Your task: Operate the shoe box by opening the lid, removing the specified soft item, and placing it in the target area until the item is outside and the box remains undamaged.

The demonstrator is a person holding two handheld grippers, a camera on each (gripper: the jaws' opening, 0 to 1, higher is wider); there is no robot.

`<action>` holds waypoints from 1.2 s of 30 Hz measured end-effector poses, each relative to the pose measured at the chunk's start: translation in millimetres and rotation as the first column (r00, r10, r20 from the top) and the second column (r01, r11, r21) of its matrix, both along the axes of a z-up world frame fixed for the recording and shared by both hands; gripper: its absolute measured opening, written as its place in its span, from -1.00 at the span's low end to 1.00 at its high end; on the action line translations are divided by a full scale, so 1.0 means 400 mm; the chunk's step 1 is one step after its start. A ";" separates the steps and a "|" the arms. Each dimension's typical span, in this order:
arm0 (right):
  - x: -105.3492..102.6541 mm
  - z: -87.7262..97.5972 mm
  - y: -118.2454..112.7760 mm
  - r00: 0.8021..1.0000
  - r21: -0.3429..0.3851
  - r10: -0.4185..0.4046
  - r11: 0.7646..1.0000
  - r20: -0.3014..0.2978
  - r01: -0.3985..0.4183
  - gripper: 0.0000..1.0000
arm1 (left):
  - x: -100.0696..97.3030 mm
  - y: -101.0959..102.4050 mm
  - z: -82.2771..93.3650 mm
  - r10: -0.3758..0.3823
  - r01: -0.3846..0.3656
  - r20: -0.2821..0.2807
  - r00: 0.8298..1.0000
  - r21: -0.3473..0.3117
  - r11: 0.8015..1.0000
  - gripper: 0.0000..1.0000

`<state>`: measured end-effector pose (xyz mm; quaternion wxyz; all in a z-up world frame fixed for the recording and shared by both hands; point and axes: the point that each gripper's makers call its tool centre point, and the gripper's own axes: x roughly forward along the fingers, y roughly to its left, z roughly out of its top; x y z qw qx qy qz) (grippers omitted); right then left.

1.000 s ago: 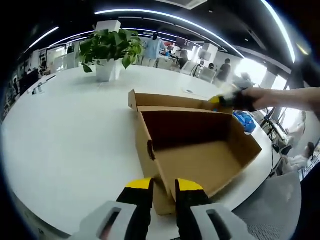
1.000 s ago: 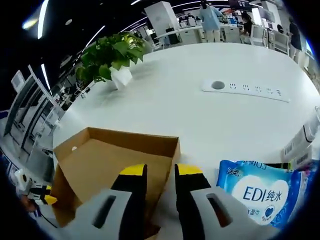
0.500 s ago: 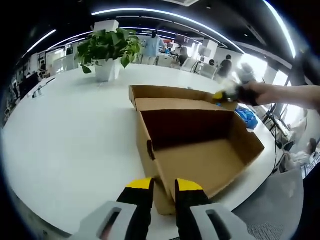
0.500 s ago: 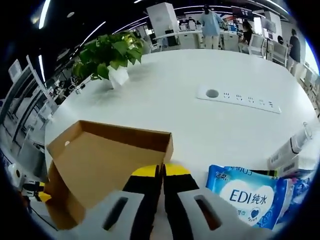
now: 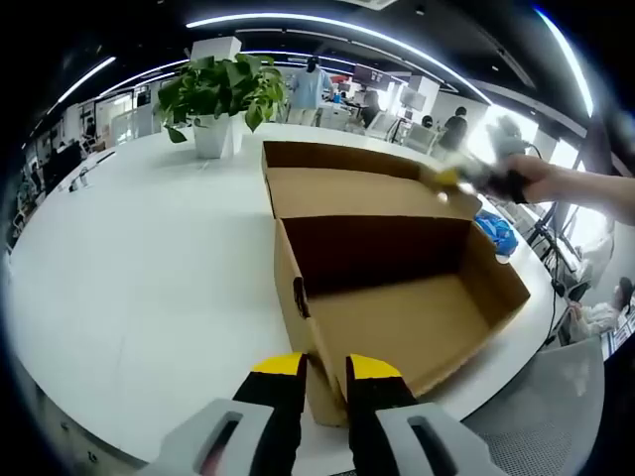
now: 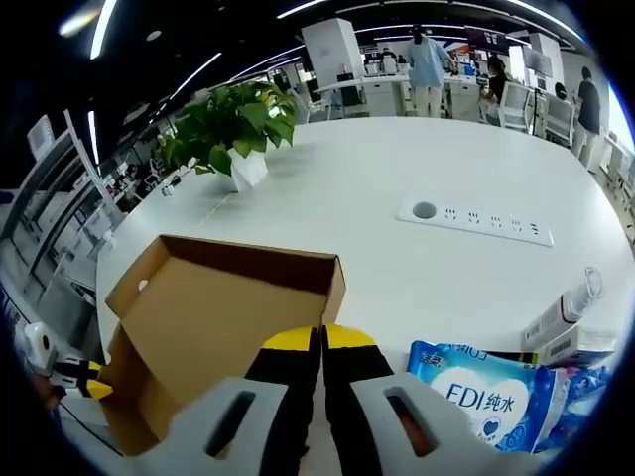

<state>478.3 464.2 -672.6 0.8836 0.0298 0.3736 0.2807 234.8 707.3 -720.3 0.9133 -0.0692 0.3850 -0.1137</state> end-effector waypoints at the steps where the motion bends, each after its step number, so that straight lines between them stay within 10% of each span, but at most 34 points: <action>1: 0.001 0.003 -0.001 1.000 0.001 0.000 1.000 0.003 0.000 -1.00 | 0.000 0.000 0.001 0.002 -0.002 -0.001 1.000 0.000 1.000 -0.70; 36: -0.165 0.210 0.005 0.925 -0.055 0.220 0.975 0.310 -0.213 -1.00 | -0.001 -0.020 0.008 0.049 -0.049 -0.009 0.999 -0.013 0.999 -0.65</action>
